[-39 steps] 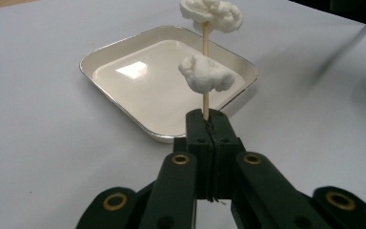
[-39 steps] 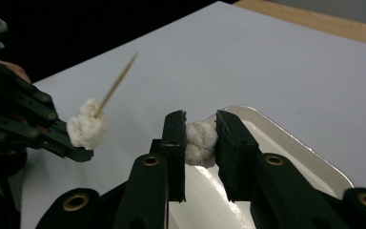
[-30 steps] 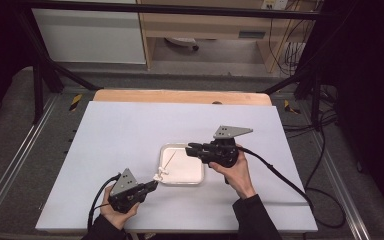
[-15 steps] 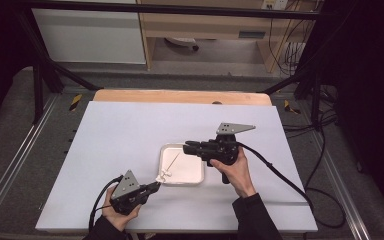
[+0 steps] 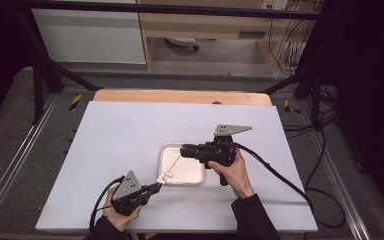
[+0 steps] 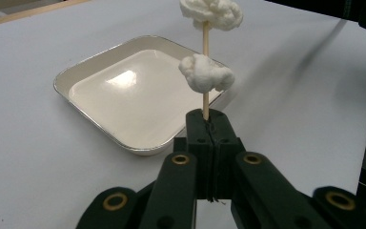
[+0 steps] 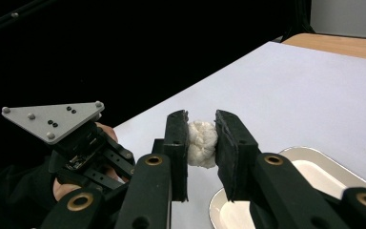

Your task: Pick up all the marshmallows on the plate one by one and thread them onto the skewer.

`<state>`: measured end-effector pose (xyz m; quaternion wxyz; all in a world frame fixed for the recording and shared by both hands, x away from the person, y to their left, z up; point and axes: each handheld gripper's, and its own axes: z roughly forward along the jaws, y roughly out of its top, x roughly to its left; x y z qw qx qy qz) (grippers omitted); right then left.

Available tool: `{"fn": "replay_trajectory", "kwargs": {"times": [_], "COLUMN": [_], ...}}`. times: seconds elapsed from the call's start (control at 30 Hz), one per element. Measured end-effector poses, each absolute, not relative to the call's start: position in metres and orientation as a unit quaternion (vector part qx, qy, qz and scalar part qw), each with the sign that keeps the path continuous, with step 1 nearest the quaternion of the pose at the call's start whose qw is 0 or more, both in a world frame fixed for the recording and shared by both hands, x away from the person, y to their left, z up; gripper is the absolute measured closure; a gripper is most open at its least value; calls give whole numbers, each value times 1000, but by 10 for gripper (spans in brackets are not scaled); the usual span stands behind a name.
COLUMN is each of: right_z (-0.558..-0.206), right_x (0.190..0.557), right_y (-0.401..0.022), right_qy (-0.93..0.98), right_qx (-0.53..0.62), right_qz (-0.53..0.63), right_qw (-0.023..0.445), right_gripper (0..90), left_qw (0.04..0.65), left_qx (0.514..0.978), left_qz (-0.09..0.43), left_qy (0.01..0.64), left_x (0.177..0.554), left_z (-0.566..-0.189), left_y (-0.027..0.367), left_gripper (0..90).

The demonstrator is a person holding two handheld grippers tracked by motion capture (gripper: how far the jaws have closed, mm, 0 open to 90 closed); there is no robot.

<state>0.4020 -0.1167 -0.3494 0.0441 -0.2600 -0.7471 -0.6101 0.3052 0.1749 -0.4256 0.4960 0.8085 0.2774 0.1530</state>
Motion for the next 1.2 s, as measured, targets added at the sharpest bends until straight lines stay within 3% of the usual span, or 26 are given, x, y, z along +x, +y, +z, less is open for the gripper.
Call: {"fn": "replay_trajectory", "kwargs": {"times": [1.2], "right_z": [-367], "right_x": [395], "right_y": [-101], "right_qy": [-743], "right_qx": [-257], "right_qz": [-615], "right_qw": [59], "right_gripper": [797], "left_qw": [497], "left_qx": [804], "left_qz": [147], "left_qy": [292], "left_x": [304], "left_z": [-428], "left_y": [172], "left_gripper": [891]}}
